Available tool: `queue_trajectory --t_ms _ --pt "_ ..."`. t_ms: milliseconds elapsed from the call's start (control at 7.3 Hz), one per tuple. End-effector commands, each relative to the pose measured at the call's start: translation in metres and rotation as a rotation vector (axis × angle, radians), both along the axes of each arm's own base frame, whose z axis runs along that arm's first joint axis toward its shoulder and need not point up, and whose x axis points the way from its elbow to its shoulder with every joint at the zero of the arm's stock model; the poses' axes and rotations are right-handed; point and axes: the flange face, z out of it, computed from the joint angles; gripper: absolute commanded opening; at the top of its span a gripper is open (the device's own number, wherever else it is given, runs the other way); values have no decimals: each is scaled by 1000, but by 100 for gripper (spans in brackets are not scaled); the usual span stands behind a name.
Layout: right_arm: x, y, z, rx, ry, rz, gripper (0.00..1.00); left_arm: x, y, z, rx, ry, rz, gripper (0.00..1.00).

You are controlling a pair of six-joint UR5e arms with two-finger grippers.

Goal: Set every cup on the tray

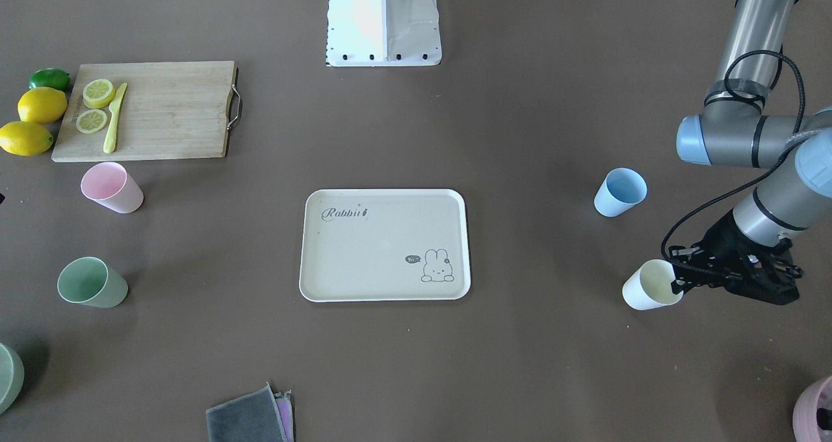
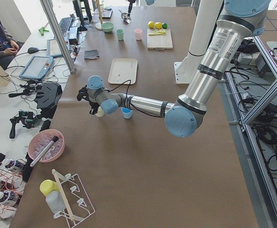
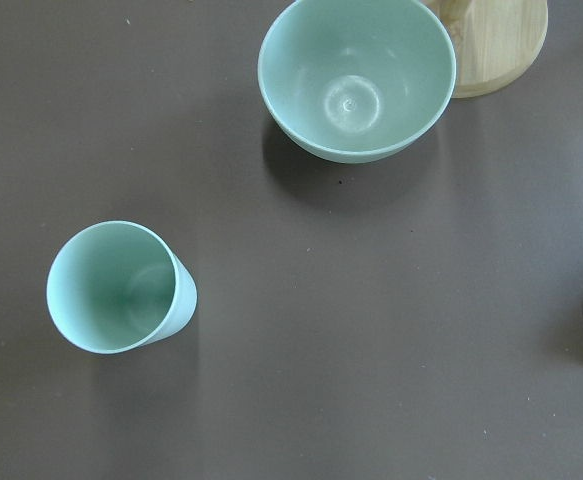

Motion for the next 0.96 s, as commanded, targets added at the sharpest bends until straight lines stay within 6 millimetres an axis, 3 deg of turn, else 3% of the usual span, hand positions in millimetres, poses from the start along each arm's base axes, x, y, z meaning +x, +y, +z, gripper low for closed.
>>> queue_trajectory --t_ms 0,137,411,548,822 --pt "0 1 0 0 -2 -1 100 65 15 -75 -67 103 -23 0" --pt "0 1 1 -1 0 0 100 111 21 -124 -115 136 -16 0" --pt "0 1 0 1 -2 -1 100 201 40 -202 -121 92 -49 0" --pt "0 1 1 0 -1 0 100 218 48 -223 -134 85 -46 0" --pt "0 1 1 -1 1 1 100 239 60 -220 -123 60 -72 0"
